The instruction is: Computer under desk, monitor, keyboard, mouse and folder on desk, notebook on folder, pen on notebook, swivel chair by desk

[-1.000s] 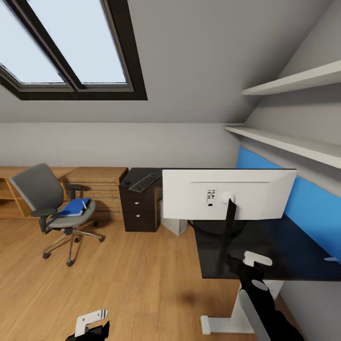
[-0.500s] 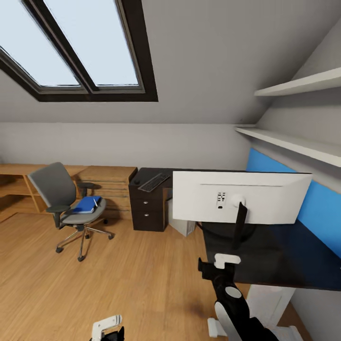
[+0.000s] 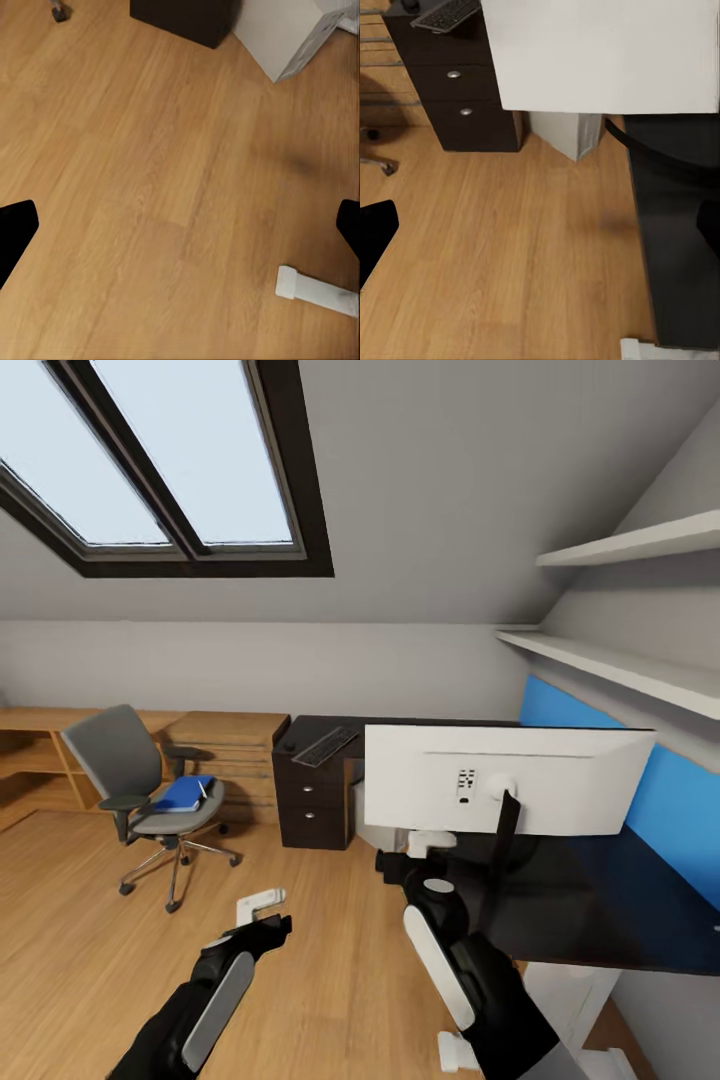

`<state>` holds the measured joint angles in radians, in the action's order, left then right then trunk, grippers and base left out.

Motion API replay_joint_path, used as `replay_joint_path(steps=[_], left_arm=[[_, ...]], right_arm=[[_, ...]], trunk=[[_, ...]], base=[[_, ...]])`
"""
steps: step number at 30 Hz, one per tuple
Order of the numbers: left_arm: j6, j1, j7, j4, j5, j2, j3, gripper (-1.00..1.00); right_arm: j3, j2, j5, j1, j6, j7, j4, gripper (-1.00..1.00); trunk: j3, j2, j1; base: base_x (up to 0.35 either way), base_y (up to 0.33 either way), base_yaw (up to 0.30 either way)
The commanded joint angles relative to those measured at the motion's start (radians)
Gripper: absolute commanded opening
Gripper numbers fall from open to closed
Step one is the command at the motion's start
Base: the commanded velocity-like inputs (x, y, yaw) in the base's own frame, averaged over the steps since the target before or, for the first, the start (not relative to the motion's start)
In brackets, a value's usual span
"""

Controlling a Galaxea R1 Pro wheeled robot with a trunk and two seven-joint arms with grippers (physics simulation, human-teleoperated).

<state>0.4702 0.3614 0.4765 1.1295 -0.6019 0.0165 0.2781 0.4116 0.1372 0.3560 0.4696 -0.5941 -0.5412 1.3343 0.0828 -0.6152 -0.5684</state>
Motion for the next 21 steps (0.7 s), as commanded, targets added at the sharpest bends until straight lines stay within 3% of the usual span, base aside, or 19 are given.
replay_joint_path(steps=[1,9,14,21], left_arm=[[0.004,0.009,0.01,0.001,-0.01,-0.002,-0.003,1.0],[0.009,0.034,0.008,-0.023,-0.004,-0.008,-0.026,1.0],[0.01,0.037,0.007,-0.036,-0.008,0.036,-0.028,1.0],[0.009,0.037,0.007,-0.037,-0.009,0.052,-0.027,1.0]], right_arm=[[-0.007,0.0,0.015,0.014,-0.007,-0.01,-0.004,1.0],[-0.051,-0.01,0.033,0.04,0.021,-0.009,-0.058,1.0],[-0.056,-0.034,0.034,0.03,0.057,-0.008,-0.083,1.0],[-0.058,-0.04,0.035,0.029,0.064,-0.01,-0.083,1.0]], trunk=[[-0.001,0.006,0.004],[-0.026,0.062,0.034],[-0.042,0.097,0.053],[-0.064,0.146,0.08]], base=[[0.0,0.0,0.0],[0.0,0.0,0.0],[0.0,0.0,0.0],[0.0,0.0,0.0]])
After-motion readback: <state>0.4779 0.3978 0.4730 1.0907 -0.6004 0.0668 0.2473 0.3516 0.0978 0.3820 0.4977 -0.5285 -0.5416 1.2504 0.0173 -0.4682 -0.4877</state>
